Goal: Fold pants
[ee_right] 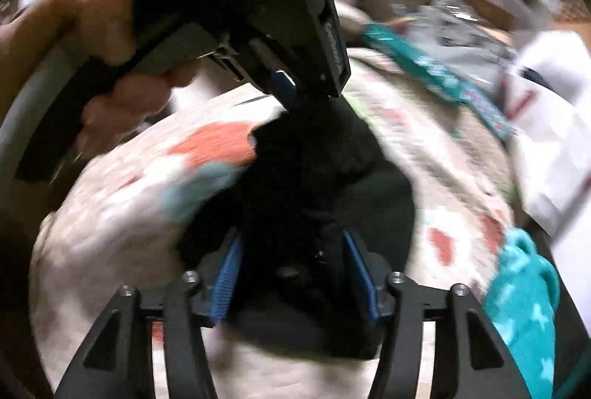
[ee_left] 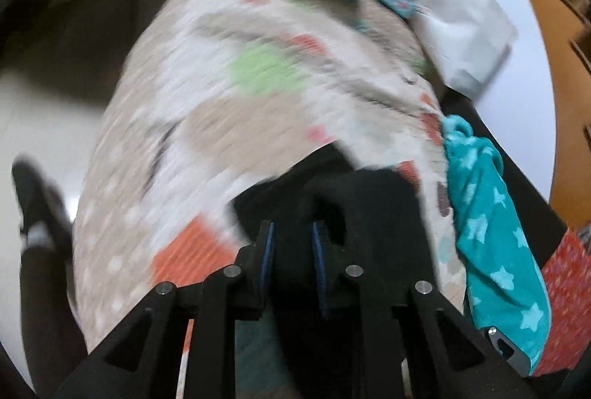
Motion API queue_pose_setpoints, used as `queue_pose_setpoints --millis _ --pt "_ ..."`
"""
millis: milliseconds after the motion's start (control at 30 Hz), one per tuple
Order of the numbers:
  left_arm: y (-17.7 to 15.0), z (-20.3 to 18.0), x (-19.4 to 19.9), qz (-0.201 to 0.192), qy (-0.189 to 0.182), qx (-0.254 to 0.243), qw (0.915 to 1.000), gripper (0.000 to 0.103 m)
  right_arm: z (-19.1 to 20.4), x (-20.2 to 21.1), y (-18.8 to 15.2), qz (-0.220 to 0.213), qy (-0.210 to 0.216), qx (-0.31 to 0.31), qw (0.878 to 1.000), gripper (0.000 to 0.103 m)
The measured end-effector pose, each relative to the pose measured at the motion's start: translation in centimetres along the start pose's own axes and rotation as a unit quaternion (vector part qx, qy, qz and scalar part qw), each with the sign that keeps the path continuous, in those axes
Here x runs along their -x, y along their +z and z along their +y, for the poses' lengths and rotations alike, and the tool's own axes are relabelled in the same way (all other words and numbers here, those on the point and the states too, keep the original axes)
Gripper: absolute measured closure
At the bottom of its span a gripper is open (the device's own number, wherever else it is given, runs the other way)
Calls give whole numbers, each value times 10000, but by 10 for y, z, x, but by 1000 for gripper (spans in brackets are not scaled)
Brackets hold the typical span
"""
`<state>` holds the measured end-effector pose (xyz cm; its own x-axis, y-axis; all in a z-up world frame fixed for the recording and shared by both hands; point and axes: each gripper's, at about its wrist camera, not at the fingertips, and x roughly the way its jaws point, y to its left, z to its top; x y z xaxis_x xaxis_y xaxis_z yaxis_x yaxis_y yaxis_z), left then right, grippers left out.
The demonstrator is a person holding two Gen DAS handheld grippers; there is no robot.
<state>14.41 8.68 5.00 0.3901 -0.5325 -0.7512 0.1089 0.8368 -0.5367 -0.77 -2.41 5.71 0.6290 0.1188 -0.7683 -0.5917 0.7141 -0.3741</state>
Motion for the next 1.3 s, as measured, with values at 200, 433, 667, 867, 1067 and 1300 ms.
queue_pose_setpoints --millis 200,433,667,867,1067,1300 --pt "-23 39 33 -297 21 804 9963 68 1 20 -13 145 348 222 9990 38" --pt "-2 -29 17 -178 609 81 9980 58 -95 46 -26 165 598 -1505 9867 38" --pt "29 -58 -52 375 670 -145 9969 45 -134 23 -31 198 646 -2682 9610 38" --pt "20 -52 -43 282 836 -93 9961 65 -139 -39 -44 983 1349 -3341 9276 57" --pt "-1 -32 -22 7 625 332 9975 62 -123 -19 -53 1079 1343 -3115 9345 53" --pt "-10 0 13 -141 -178 965 9951 60 -131 -20 -57 1352 1486 -3162 9272 42"
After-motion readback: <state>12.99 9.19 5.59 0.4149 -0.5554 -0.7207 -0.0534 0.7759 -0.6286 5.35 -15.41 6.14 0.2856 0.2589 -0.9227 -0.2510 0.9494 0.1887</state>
